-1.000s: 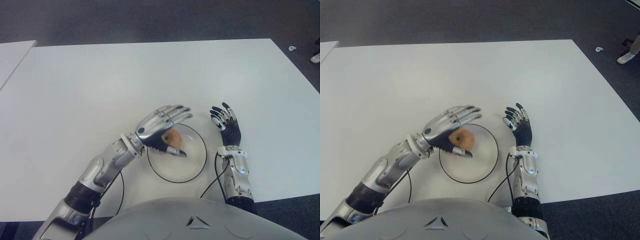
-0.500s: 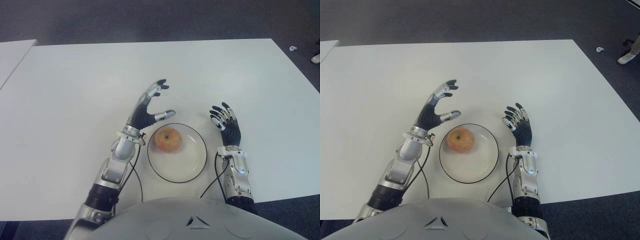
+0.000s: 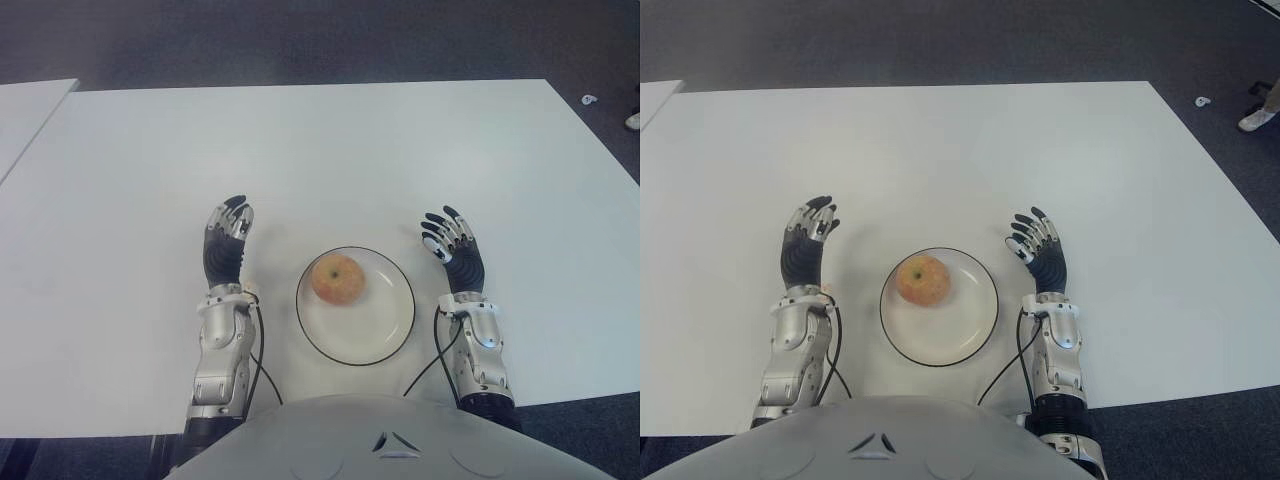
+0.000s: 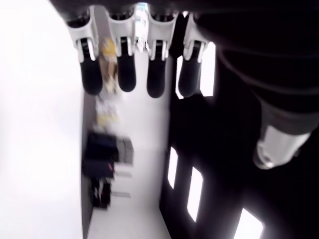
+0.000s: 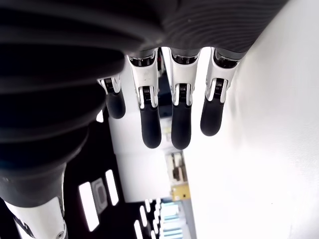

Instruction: Put the apples into the plate.

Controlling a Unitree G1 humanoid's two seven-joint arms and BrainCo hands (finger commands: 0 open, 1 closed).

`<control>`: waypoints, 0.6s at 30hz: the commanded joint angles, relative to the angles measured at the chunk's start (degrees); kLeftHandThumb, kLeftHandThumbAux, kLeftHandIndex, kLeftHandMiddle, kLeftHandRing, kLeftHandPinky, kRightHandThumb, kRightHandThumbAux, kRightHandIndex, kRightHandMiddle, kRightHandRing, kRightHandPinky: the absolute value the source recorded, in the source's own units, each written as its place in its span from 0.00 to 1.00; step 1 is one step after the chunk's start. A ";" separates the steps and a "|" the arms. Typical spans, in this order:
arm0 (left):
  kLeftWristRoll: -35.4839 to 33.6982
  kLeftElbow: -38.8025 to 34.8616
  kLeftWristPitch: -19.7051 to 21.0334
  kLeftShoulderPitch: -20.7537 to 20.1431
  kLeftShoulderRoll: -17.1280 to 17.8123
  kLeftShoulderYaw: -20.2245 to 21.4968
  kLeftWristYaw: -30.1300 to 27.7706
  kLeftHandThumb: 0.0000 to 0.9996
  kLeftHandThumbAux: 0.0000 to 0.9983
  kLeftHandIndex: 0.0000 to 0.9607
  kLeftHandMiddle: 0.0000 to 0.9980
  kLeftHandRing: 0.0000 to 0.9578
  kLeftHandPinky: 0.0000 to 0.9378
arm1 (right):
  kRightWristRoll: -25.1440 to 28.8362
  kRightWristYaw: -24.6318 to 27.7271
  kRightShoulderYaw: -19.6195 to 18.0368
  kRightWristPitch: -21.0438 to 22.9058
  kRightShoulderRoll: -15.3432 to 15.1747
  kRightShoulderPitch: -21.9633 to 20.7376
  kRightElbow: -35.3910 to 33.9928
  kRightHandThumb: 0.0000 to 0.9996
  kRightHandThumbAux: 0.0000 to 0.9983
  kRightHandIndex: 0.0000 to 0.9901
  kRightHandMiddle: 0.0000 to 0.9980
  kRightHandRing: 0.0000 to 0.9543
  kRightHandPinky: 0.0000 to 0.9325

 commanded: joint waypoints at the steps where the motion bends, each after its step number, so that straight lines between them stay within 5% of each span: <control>1: -0.48 1.35 0.70 -0.09 -2.83 0.44 0.31 0.21 0.58 0.27 0.22 0.22 0.25 | -0.37 -0.31 -0.20 4.10 -0.28 2.36 2.40 0.44 0.73 0.14 0.29 0.29 0.33; 18: 0.03 2.82 1.25 0.11 -3.11 1.26 0.53 0.17 0.55 0.26 0.23 0.25 0.29 | 0.57 0.84 -0.80 4.51 -1.47 2.02 2.52 0.45 0.74 0.13 0.27 0.29 0.33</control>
